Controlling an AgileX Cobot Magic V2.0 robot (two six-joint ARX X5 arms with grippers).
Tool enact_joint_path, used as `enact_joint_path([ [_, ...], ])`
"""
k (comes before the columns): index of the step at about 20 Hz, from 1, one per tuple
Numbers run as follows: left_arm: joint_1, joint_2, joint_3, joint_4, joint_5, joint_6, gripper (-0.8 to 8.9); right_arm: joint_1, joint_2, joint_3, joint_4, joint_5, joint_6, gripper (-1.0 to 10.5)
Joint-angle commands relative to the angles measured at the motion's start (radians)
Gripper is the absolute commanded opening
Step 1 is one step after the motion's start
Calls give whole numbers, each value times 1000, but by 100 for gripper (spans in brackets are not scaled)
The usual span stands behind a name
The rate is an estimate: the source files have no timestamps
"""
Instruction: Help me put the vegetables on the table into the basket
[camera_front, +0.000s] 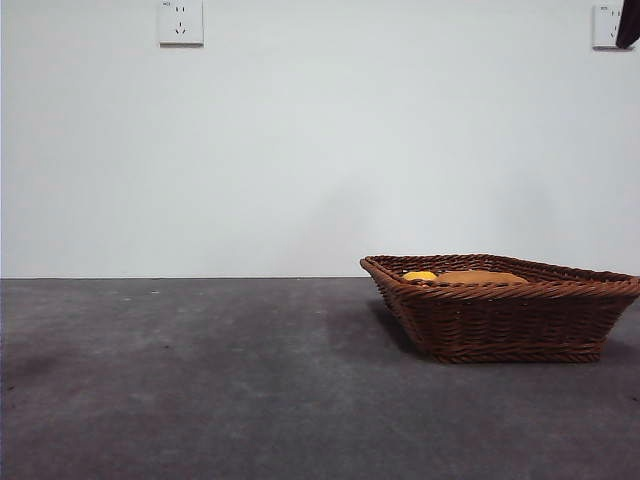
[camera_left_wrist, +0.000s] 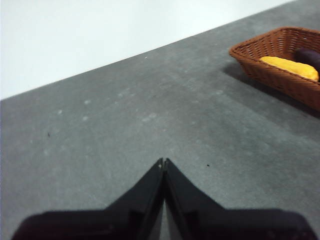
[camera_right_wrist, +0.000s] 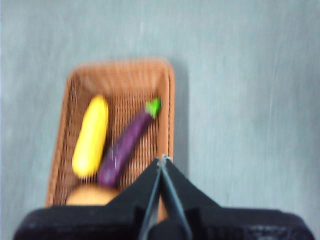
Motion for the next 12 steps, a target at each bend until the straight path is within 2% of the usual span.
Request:
enact_joint_path([
  [1,24,-87,-85,77,-5,-78,-4,1,7,-5,72,3,-3,1],
  [5,93,-188,-138,63,-5,-81,-4,1,7,-5,170,3,-3,1],
  [10,180,-246,-142,-3,-10,-92,-4,1,8,-5,186,3,-3,1],
  [12,193,-259,-142,-48,-53,-116,-4,1,8,-5,186,3,-3,1],
])
